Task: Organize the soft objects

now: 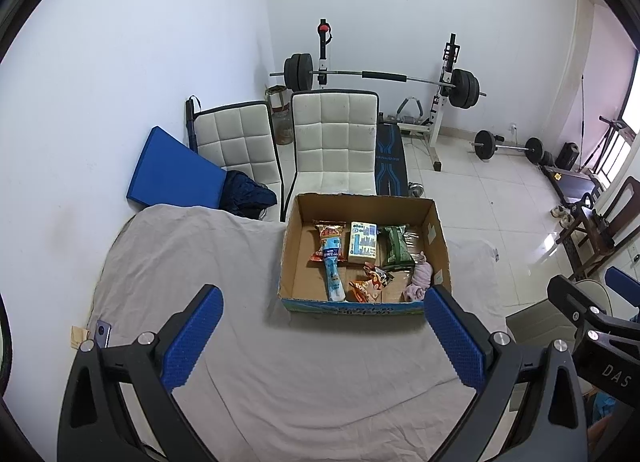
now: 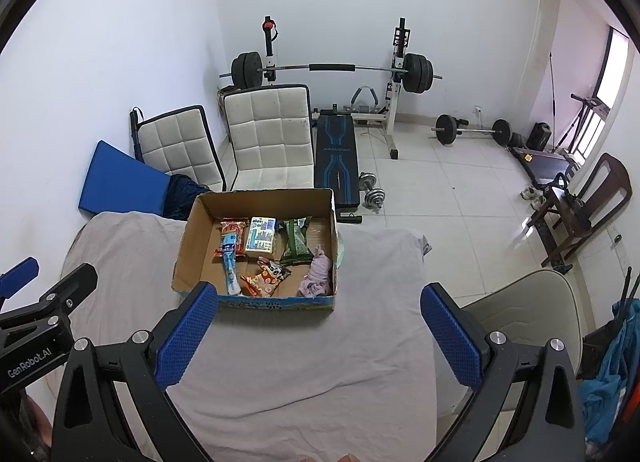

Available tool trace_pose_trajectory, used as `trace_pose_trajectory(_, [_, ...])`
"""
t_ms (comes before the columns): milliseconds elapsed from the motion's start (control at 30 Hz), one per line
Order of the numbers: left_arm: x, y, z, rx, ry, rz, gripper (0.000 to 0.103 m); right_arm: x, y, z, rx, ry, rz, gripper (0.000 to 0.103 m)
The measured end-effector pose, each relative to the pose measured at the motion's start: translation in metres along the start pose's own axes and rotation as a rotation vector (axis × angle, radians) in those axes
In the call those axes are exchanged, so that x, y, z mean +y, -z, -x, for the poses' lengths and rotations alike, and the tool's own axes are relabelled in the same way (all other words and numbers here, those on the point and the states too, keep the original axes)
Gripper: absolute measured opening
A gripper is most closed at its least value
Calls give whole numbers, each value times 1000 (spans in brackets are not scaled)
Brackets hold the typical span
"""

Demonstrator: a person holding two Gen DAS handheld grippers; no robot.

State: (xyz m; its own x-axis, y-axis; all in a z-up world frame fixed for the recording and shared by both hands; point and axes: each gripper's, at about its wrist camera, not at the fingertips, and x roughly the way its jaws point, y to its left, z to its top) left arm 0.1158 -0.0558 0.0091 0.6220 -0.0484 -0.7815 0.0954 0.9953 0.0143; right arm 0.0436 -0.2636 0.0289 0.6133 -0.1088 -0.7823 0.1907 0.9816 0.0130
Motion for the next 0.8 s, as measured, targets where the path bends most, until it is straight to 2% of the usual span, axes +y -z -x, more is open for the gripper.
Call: trace_pose_trajectory(800, [0, 0, -5, 8, 3, -12, 103, -2, 4, 6, -8, 0, -7, 103])
